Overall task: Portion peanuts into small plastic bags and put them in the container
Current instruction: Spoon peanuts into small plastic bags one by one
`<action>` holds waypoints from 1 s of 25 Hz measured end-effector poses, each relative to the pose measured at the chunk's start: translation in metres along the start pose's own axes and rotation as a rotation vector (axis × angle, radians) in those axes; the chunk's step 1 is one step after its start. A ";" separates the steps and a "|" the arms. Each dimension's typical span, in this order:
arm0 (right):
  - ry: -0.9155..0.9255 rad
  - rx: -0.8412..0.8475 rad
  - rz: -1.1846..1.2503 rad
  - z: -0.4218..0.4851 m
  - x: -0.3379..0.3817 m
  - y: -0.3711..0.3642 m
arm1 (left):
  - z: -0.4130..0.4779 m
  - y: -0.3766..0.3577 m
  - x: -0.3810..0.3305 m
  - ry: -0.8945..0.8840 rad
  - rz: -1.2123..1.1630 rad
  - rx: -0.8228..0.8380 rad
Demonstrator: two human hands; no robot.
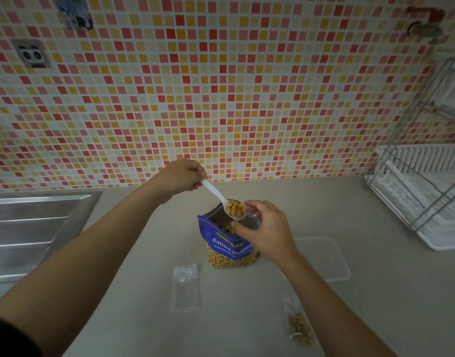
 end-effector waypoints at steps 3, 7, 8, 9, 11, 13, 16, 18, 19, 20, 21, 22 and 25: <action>-0.014 -0.010 0.014 0.002 -0.001 0.000 | 0.003 -0.012 -0.022 -0.038 0.135 0.063; -0.050 -0.050 0.070 0.003 -0.005 0.003 | -0.001 -0.033 -0.061 -0.245 0.416 0.131; -0.058 -0.062 0.093 0.003 -0.006 0.004 | -0.004 -0.037 -0.069 -0.308 0.488 0.137; -0.063 -0.074 0.115 0.002 -0.006 0.005 | -0.007 -0.040 -0.076 -0.362 0.544 0.139; -0.060 -0.093 0.152 0.002 -0.007 0.005 | -0.014 -0.040 -0.084 -0.436 0.603 0.121; -0.061 -0.100 0.172 0.001 -0.006 0.004 | -0.021 -0.032 -0.088 -0.470 0.598 0.093; -0.101 -0.070 0.196 0.001 -0.010 0.001 | -0.027 -0.012 -0.090 -0.482 0.562 -0.005; -0.153 -0.051 0.266 0.001 -0.015 0.002 | -0.024 0.009 -0.076 -0.424 0.518 -0.117; -0.184 -0.049 0.315 0.002 -0.019 0.003 | -0.020 0.017 -0.064 -0.383 0.503 -0.154; -0.216 -0.053 0.358 0.001 -0.022 0.005 | -0.016 0.019 -0.048 -0.345 0.506 -0.154; -0.246 -0.060 0.389 0.002 -0.026 0.007 | -0.014 0.013 -0.032 -0.323 0.517 -0.118; -0.269 -0.068 0.409 0.002 -0.029 0.009 | -0.012 0.000 -0.014 -0.313 0.531 -0.055; -0.325 -0.081 0.468 0.001 -0.039 0.012 | -0.014 -0.047 0.028 -0.294 0.633 0.098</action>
Point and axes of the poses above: each hand's wrist, its own z-axis towards the middle knuckle, its own y-axis out of the back of the hand, x = y × z, the point moved 6 cm from there along z, towards the middle knuckle, and after that the axes turned 14 degrees about -z, right-handed, at the moved point
